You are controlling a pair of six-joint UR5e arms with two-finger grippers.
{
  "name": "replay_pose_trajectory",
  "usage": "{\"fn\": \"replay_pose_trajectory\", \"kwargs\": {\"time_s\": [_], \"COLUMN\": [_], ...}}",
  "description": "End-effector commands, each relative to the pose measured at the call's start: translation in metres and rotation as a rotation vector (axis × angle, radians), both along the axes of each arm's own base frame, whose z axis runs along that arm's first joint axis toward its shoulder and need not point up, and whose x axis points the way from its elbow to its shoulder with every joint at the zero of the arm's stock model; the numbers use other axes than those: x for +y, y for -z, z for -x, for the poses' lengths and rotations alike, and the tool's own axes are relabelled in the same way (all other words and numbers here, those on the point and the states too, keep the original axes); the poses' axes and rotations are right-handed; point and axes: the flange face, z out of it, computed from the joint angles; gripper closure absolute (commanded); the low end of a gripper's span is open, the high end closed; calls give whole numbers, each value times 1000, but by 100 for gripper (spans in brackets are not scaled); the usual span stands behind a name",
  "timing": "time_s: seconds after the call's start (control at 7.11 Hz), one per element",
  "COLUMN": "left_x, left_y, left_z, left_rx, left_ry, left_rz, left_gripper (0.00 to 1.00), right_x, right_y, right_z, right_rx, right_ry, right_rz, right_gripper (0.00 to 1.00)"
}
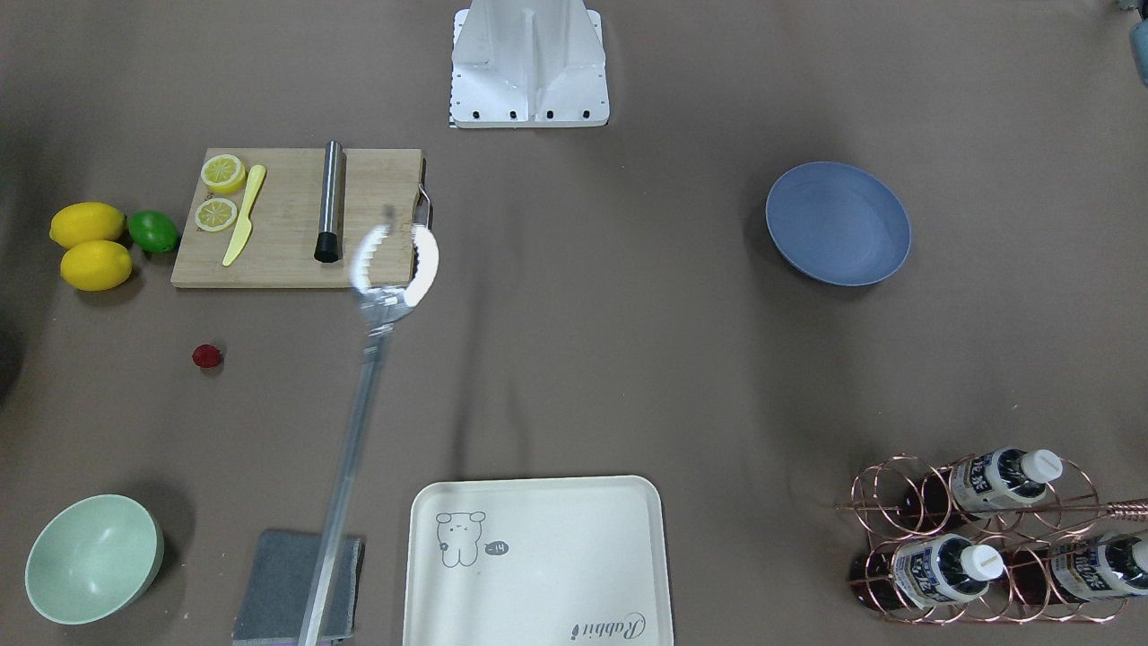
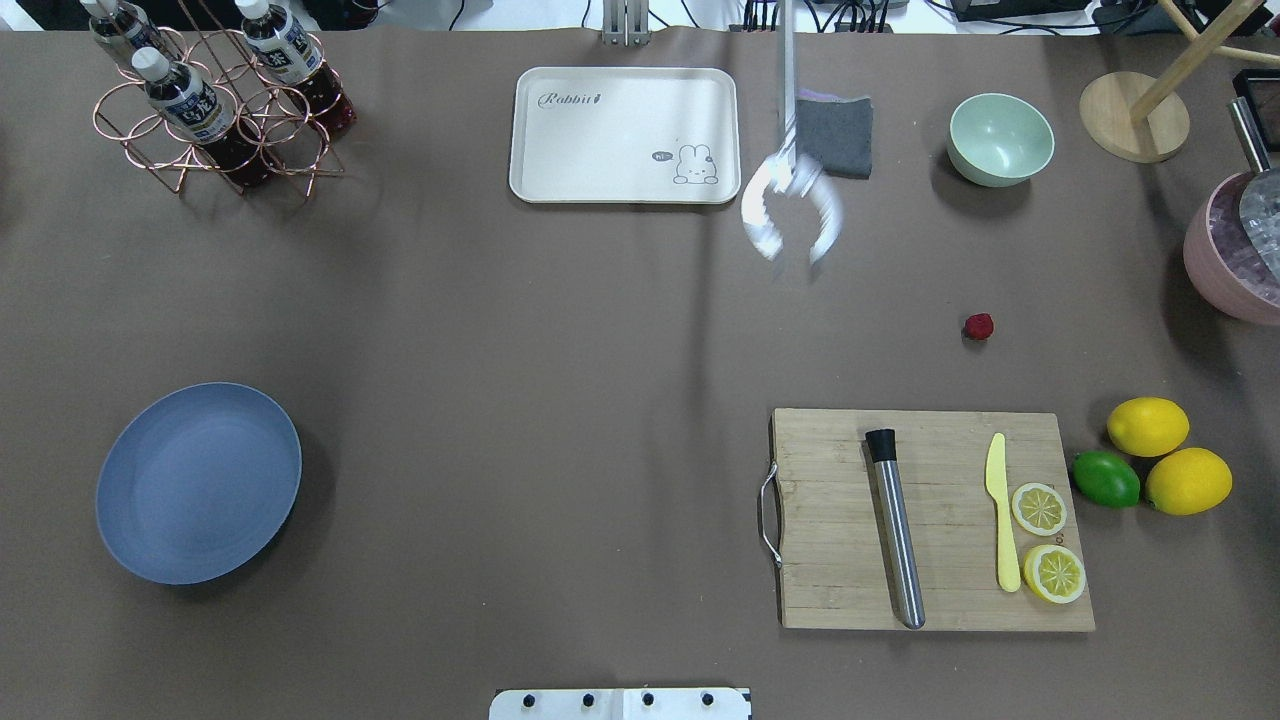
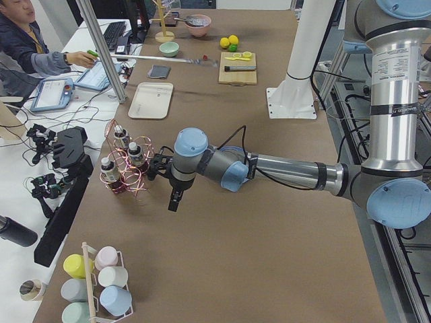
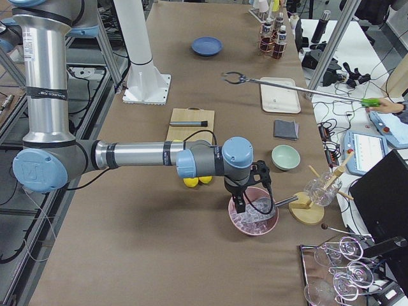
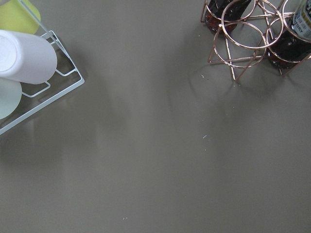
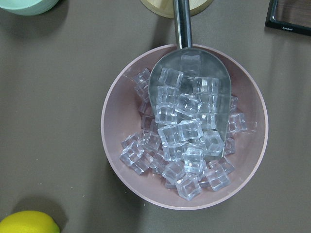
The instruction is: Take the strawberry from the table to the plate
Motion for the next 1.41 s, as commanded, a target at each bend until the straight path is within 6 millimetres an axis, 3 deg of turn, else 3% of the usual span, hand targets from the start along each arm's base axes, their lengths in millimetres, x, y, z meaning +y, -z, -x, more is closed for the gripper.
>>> {"fn": "replay_pose_trajectory", "kwargs": {"time_s": [0.0, 0.14, 0.42, 0.84, 0.98, 1.12, 1.27], "left_x": [6, 10, 20, 22, 26, 35, 49], "left_y": [-4, -9, -21, -3, 9, 21, 19], "left_z": [-1, -19, -31, -42, -64, -109, -158], "left_rx": [-1, -1, -3, 74, 116, 160, 183], "left_ry": [-5, -45, -64, -86, -121, -137, -169], "left_rz": [14, 24, 52, 60, 78, 137, 135], "left_gripper": [2, 2, 3, 4, 3, 2, 2], "right_x": [-1, -1, 1, 1, 1, 0, 1], "right_y": [3, 2, 5, 5, 5, 7, 9], "right_z": [0, 0, 0, 9, 12, 19, 26], "right_rx": [0, 0, -4, -29, -32, -42, -59], "right_ry": [-2, -1, 2, 17, 24, 39, 53], "right_rz": [-5, -4, -11, -6, -4, -8, -56], "right_gripper": [0, 0, 0, 0, 0, 0, 0]}}
